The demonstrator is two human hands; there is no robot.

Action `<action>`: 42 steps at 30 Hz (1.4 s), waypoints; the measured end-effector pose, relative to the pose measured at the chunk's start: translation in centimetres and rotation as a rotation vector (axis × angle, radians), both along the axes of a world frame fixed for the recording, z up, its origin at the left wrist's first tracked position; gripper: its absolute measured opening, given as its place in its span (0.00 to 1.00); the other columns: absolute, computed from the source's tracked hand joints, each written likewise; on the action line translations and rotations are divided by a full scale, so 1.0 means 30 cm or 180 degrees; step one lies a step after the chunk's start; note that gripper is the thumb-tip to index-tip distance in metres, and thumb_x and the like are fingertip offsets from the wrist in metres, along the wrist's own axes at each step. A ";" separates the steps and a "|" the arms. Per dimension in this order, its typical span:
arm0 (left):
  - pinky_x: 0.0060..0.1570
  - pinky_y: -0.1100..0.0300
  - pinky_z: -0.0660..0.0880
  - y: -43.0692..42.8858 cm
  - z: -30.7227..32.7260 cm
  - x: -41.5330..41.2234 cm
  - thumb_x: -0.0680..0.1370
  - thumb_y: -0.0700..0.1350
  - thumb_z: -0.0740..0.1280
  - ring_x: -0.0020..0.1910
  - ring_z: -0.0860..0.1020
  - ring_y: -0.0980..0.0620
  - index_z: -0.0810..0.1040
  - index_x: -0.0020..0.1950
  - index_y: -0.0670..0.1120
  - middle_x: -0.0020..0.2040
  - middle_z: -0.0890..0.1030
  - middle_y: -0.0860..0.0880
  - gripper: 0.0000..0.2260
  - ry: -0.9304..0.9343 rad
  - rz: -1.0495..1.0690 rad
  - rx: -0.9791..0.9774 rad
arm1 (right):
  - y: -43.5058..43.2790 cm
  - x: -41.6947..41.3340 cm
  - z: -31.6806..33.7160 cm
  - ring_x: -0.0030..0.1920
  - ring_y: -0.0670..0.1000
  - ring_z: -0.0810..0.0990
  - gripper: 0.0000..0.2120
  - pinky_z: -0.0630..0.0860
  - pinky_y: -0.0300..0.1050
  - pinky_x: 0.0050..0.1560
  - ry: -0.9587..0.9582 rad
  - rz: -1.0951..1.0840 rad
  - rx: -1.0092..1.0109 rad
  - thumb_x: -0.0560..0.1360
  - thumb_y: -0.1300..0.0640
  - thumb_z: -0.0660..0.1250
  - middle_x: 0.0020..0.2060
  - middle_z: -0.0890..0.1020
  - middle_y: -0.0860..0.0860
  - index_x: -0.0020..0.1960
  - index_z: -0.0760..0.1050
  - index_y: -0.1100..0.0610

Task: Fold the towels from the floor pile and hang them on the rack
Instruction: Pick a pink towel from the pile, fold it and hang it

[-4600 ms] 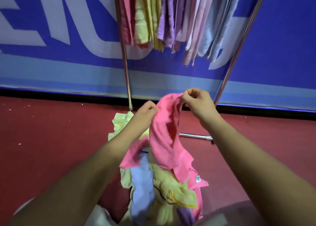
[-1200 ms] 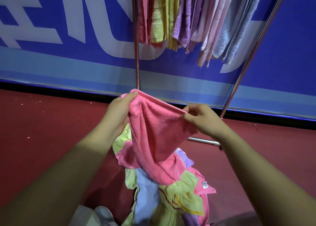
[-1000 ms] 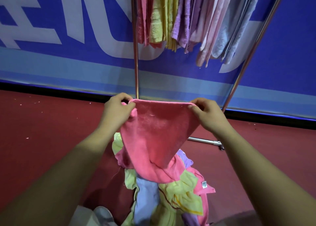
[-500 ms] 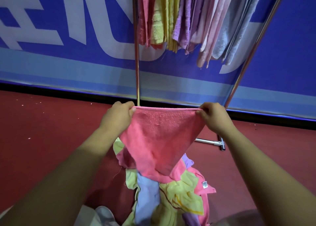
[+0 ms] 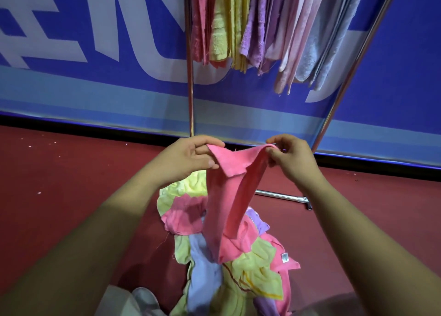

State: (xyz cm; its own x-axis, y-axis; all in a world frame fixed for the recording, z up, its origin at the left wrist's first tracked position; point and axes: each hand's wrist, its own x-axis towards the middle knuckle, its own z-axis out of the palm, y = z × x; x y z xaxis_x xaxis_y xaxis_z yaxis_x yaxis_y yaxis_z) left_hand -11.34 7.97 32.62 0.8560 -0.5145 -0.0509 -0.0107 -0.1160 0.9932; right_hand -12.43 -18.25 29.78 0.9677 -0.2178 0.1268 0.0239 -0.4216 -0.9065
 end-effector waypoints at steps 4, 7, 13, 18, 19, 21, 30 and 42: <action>0.42 0.65 0.80 -0.014 -0.007 -0.004 0.77 0.29 0.67 0.38 0.83 0.54 0.82 0.51 0.39 0.40 0.84 0.41 0.08 -0.0405 0.0342 0.0515 | 0.053 -0.015 0.010 0.32 0.52 0.82 0.08 0.83 0.50 0.42 -0.0114 0.0405 0.0563 0.77 0.74 0.64 0.33 0.81 0.55 0.48 0.77 0.63; 0.34 0.66 0.77 -0.026 -0.003 -0.017 0.78 0.37 0.71 0.35 0.83 0.54 0.82 0.45 0.40 0.36 0.85 0.43 0.02 -0.0565 0.0384 0.0696 | 0.096 -0.023 0.011 0.33 0.54 0.82 0.14 0.83 0.52 0.45 -0.0163 0.0579 0.0630 0.77 0.76 0.62 0.30 0.81 0.54 0.42 0.78 0.59; 0.22 0.75 0.64 -0.057 0.041 -0.056 0.79 0.39 0.70 0.23 0.75 0.62 0.80 0.42 0.38 0.34 0.82 0.42 0.07 -0.0803 0.0518 0.0906 | 0.147 -0.044 0.021 0.32 0.51 0.81 0.17 0.83 0.46 0.41 -0.0215 0.0745 0.0591 0.75 0.79 0.57 0.29 0.82 0.50 0.39 0.76 0.62; 0.22 0.74 0.63 -0.056 0.042 -0.056 0.79 0.41 0.70 0.23 0.74 0.62 0.80 0.41 0.39 0.31 0.82 0.43 0.08 -0.0813 0.0645 0.1036 | 0.155 -0.066 0.051 0.43 0.44 0.84 0.09 0.78 0.34 0.48 -0.0188 0.0823 -0.0131 0.76 0.66 0.66 0.43 0.87 0.48 0.47 0.84 0.58; 0.21 0.74 0.63 -0.056 0.042 -0.056 0.79 0.41 0.70 0.23 0.74 0.61 0.80 0.41 0.39 0.31 0.82 0.43 0.08 -0.0802 0.0684 0.1038 | 0.155 -0.070 0.052 0.45 0.42 0.83 0.06 0.77 0.33 0.48 -0.0137 0.0938 -0.0368 0.75 0.62 0.70 0.44 0.86 0.46 0.49 0.84 0.56; 0.21 0.74 0.63 -0.058 0.042 -0.053 0.79 0.41 0.70 0.23 0.73 0.61 0.80 0.41 0.39 0.31 0.81 0.43 0.07 -0.0796 0.0756 0.1019 | 0.156 -0.071 0.037 0.44 0.38 0.79 0.04 0.72 0.29 0.45 -0.0174 0.1142 -0.0977 0.74 0.58 0.73 0.42 0.82 0.42 0.47 0.82 0.51; 0.42 0.57 0.78 0.065 0.006 0.033 0.74 0.51 0.74 0.37 0.83 0.51 0.82 0.42 0.50 0.35 0.84 0.49 0.06 -0.0967 0.0019 0.2388 | 0.101 -0.056 0.067 0.37 0.50 0.79 0.06 0.75 0.47 0.46 -0.0165 0.0633 0.0288 0.77 0.63 0.71 0.35 0.83 0.55 0.41 0.81 0.58; 0.32 0.73 0.70 0.056 0.030 0.037 0.72 0.44 0.78 0.31 0.77 0.60 0.83 0.40 0.47 0.37 0.84 0.46 0.05 -0.1340 0.1541 0.1145 | 0.048 -0.025 0.043 0.41 0.55 0.74 0.11 0.72 0.53 0.53 0.0164 0.0286 0.1741 0.66 0.52 0.80 0.36 0.77 0.59 0.34 0.81 0.57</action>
